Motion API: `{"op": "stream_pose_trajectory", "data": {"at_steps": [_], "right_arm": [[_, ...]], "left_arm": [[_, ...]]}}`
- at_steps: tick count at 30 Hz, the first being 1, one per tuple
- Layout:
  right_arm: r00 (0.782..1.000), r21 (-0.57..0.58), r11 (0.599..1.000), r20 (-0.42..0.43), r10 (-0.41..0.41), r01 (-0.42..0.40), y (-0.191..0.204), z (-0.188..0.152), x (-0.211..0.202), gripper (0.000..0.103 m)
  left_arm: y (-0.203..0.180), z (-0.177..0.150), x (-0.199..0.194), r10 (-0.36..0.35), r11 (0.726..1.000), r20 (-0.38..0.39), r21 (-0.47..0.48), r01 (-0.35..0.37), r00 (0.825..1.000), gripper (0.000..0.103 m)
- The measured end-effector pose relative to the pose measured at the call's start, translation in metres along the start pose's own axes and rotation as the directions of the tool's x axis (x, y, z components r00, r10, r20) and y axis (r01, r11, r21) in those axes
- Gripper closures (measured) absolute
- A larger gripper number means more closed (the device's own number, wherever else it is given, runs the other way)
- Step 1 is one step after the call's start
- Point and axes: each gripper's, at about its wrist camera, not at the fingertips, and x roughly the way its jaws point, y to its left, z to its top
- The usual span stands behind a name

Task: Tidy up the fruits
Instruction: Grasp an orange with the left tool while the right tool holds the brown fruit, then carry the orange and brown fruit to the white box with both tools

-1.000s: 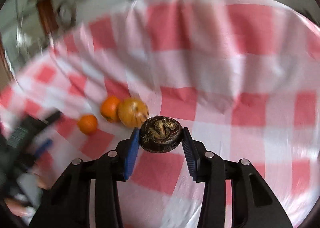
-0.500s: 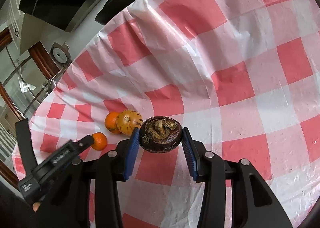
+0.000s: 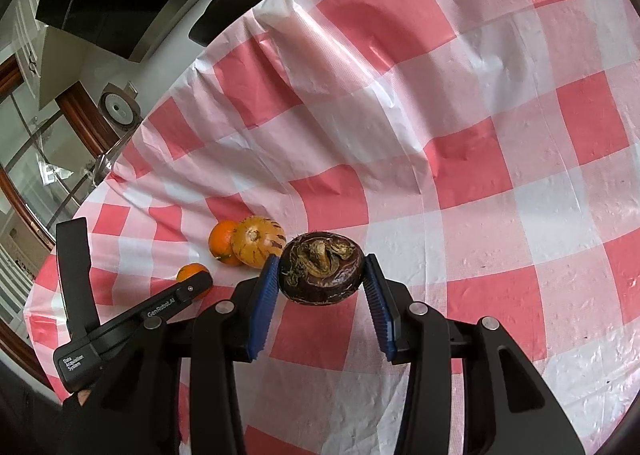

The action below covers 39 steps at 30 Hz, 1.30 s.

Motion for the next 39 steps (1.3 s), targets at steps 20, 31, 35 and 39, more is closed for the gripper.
{"op": "stream_pose_trajectory", "data": {"at_steps": [20,31,35,39], "right_arm": [[0.996,0.138,0.986,0.019,0.088,-0.089,-0.03,0.004,-0.002,0.06],[0.992,0.082,0.991,0.078,0.102,-0.108,-0.012,-0.028,-0.046,0.06],[0.992,0.042,0.994,0.079,0.099,-0.102,0.008,-0.061,-0.079,0.06],[0.988,0.037,0.989,0.057,0.142,-0.144,0.027,-0.096,-0.111,0.06]], "left_arm": [[0.044,-0.012,-0.034,-0.09,0.984,0.111,-0.145,0.106,0.99,0.064],[0.083,-0.066,-0.091,-0.092,0.978,0.137,-0.174,0.116,0.986,0.064],[0.1,-0.086,-0.12,-0.098,0.977,0.149,-0.175,0.124,0.984,0.064],[0.105,-0.103,-0.152,-0.085,0.983,0.179,-0.143,0.112,0.98,0.064]]}}
